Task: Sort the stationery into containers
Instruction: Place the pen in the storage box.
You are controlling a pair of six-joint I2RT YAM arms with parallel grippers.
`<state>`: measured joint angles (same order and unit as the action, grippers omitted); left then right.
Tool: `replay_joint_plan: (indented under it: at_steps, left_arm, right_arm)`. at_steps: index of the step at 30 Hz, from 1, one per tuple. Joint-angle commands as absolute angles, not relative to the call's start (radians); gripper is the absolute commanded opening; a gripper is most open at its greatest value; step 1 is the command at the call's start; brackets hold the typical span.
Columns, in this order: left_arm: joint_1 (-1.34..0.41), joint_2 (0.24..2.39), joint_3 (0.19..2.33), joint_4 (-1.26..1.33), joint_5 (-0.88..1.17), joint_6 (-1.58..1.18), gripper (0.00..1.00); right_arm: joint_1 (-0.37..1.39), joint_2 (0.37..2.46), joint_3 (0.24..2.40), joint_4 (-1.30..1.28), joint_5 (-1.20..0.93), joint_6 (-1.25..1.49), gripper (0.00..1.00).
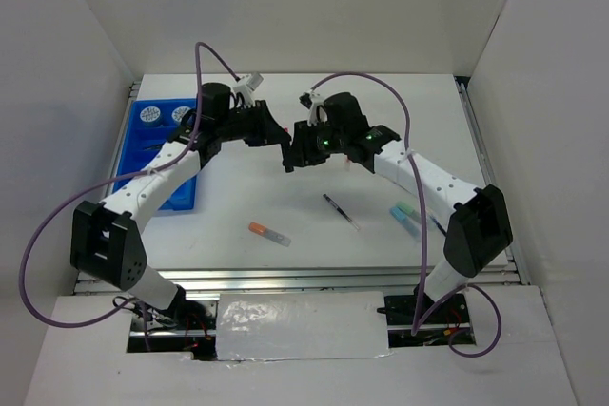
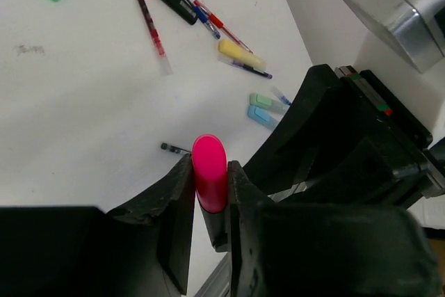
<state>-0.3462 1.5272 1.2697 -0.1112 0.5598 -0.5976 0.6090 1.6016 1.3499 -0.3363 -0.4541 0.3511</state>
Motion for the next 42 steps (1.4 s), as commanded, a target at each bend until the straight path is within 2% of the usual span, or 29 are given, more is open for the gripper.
replay_joint_plan:
  at_steps: [1,2,5,8,9,10,13,17,20,32,36,41,42]
  left_arm:
    - [-0.324,1.517,1.281,-0.123,0.586,-0.540,0.03]
    - [-0.290,1.514,1.296,-0.150,0.606,-0.513,0.00]
    - [-0.177,1.520,1.366,-0.271,0.637,-0.393,0.00]
    - [-0.048,1.555,1.537,-0.528,0.655,-0.050,0.00]
    - [-0.031,1.592,1.648,-0.617,0.655,0.250,0.01]
    - [-0.022,1.614,1.704,-0.802,0.584,0.384,0.00]
    - [0.049,1.669,1.781,-0.984,0.455,0.801,0.00]
    - [0.148,1.721,1.760,-1.083,0.356,1.218,0.00]
    - [0.189,1.770,1.746,-1.091,0.295,1.366,0.00]
    - [0.236,1.890,1.701,-0.848,0.275,1.568,0.04]
    - [0.233,1.949,1.745,-0.847,0.276,1.588,0.06]
    - [0.221,1.997,1.770,-0.845,0.261,1.562,0.15]
    - [0.219,2.003,1.766,-0.835,0.256,1.552,0.21]
  right_arm:
    - [0.614,1.591,1.399,-0.308,-0.503,0.351,0.15]
    - [0.609,1.594,1.411,-0.319,-0.515,0.333,0.33]
    - [0.585,1.583,1.407,-0.348,-0.543,0.293,0.59]
    - [0.532,1.551,1.370,-0.364,-0.572,0.246,0.70]
    - [0.520,1.537,1.361,-0.370,-0.575,0.232,0.72]
    - [0.499,1.532,1.350,-0.389,-0.575,0.201,0.72]
    - [0.471,1.537,1.342,-0.432,-0.574,0.157,0.73]
    - [0.450,1.555,1.336,-0.454,-0.578,0.147,0.73]
    - [0.443,1.559,1.333,-0.453,-0.578,0.149,0.73]
    - [0.442,1.560,1.325,-0.476,-0.548,0.140,0.72]
    - [0.445,1.565,1.321,-0.476,-0.543,0.140,0.72]
    - [0.442,1.565,1.324,-0.482,-0.534,0.132,0.73]
    - [0.443,1.565,1.321,-0.482,-0.531,0.130,0.73]
